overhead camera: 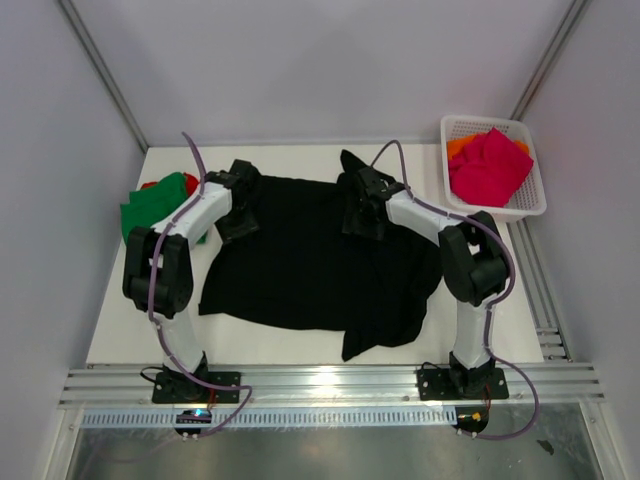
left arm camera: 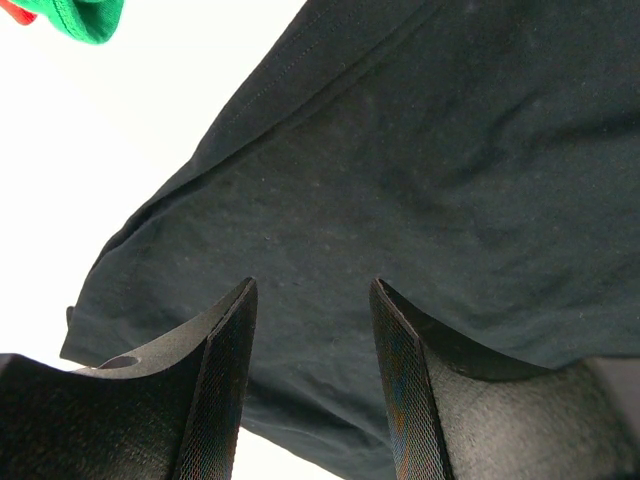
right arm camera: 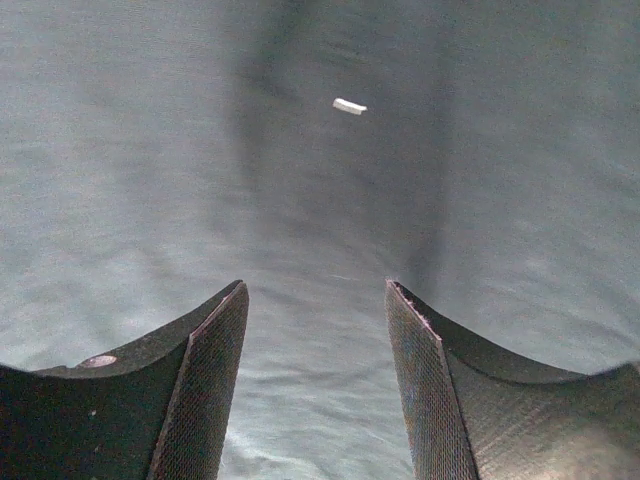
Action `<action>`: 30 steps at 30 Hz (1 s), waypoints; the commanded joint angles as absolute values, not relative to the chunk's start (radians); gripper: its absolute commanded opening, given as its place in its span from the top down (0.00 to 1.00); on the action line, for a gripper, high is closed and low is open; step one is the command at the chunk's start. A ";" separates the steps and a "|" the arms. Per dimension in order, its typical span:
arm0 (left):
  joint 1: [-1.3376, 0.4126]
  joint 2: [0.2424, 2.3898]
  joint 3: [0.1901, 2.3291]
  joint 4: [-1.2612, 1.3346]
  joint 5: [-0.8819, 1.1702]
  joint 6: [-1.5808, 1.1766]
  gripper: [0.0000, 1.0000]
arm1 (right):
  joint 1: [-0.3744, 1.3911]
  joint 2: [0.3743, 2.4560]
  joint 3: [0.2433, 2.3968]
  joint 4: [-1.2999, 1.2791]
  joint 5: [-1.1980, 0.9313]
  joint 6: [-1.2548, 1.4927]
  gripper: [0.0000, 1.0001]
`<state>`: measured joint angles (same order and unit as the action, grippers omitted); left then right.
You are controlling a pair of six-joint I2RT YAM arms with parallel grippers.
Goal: Fold and stack the t-shirts
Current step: Flatten out the tshirt
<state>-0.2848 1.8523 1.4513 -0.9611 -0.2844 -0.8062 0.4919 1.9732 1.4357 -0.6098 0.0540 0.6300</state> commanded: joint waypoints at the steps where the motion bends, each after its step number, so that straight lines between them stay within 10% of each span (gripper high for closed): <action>1: -0.285 1.836 1.476 -0.959 -0.310 -0.819 0.49 | 0.497 1.904 1.448 -0.417 -0.113 0.545 0.39; 30: -0.285 1.410 1.730 -1.062 -0.334 -0.580 0.45 | 0.719 2.393 1.988 -0.281 -0.548 0.589 0.39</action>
<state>-0.2852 1.4212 1.7317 -1.0504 -0.3309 -0.6029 0.6991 2.4104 1.9434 -0.3229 -0.4980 0.5781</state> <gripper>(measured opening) 0.544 0.615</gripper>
